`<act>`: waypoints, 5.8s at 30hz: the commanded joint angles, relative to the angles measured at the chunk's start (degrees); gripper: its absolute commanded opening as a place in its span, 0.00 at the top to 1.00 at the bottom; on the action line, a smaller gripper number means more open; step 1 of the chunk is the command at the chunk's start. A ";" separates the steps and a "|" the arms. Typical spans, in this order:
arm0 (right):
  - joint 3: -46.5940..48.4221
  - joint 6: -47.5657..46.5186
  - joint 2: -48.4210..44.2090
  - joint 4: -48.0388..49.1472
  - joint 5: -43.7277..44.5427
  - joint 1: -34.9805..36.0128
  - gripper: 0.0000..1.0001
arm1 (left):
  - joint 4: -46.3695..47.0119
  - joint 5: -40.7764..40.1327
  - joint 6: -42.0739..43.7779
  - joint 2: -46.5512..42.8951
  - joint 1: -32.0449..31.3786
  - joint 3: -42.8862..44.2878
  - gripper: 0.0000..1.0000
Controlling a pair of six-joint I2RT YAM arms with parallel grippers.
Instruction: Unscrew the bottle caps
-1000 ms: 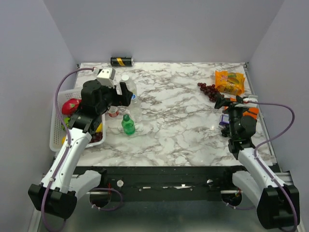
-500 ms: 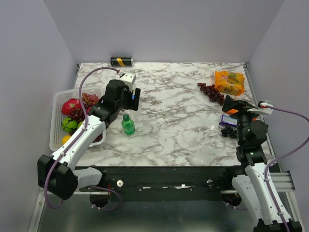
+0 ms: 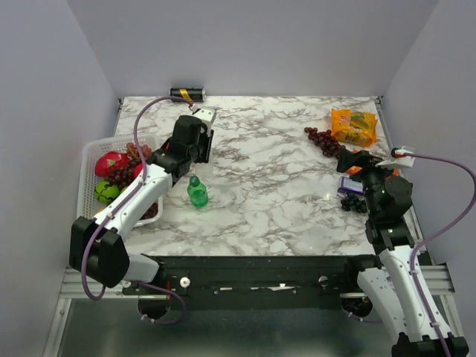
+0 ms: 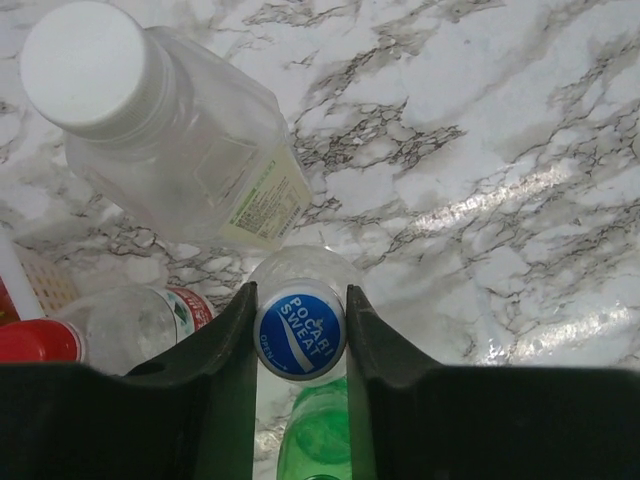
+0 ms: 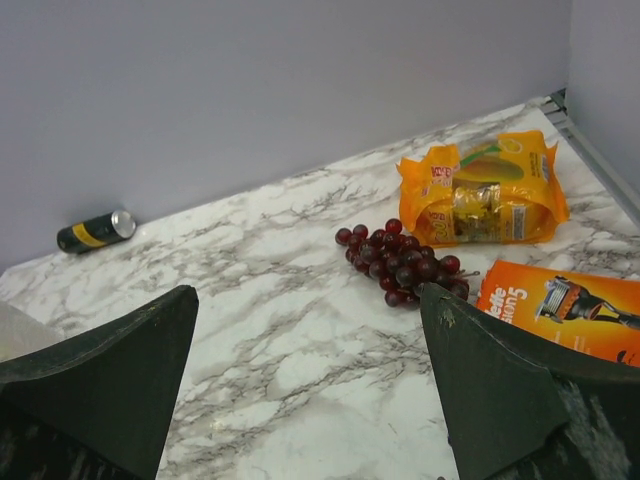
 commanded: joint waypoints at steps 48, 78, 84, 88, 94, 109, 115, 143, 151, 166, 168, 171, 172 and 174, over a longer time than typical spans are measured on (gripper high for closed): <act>21.66 -21.78 34.87 -14.49 -17.85 38.47 0.10 | 4.44 56.99 -12.06 7.92 -8.03 8.75 1.00; 18.15 -15.89 29.17 -10.88 -17.51 38.38 0.81 | 24.05 30.89 -13.99 -13.35 -4.69 -7.16 0.01; 20.43 -11.24 28.20 -10.18 -22.75 31.98 0.81 | 32.27 39.13 -18.38 -14.14 -4.61 -9.26 0.01; 22.10 -6.75 27.59 -7.63 -29.10 26.79 0.81 | 41.18 49.67 -20.32 -14.32 -5.57 -12.78 0.01; 25.96 -0.34 26.27 -7.10 -33.15 23.61 0.80 | 32.76 49.36 -12.16 -11.25 -11.19 -10.24 0.01; 20.96 10.48 21.34 3.44 -41.32 23.61 0.80 | 27.03 41.25 -8.89 -6.68 -17.52 -9.27 0.01; 19.12 11.97 21.60 6.34 -40.71 23.61 0.80 | 32.05 46.36 -13.38 -4.92 -17.88 -10.24 0.10; 21.58 7.40 14.58 -10.88 -17.68 23.61 0.14 | 25.28 32.74 -7.22 -1.84 -24.82 -10.15 0.76; 21.57 7.49 15.80 -10.53 -19.35 23.61 0.25 | 24.14 31.33 -6.17 -1.58 -25.96 -9.80 0.76; 21.49 7.67 18.18 -10.53 -21.37 23.61 0.61 | 22.73 30.71 -5.11 -1.23 -26.58 -9.09 0.79; 21.57 7.49 18.44 -10.53 -21.89 23.61 0.82 | 22.73 31.06 -4.94 -1.22 -26.67 -9.01 0.79; 21.40 7.23 18.70 -10.35 -23.48 23.61 0.97 | 22.47 32.47 -4.15 -1.22 -26.67 -8.74 0.80; 21.14 6.97 18.62 -10.18 -24.09 23.53 0.99 | 22.73 33.43 -3.80 -1.40 -26.67 -8.74 0.80; 21.05 5.74 18.44 -10.00 -24.70 23.27 0.99 | 23.34 37.29 -3.45 -1.84 -26.67 -8.92 0.80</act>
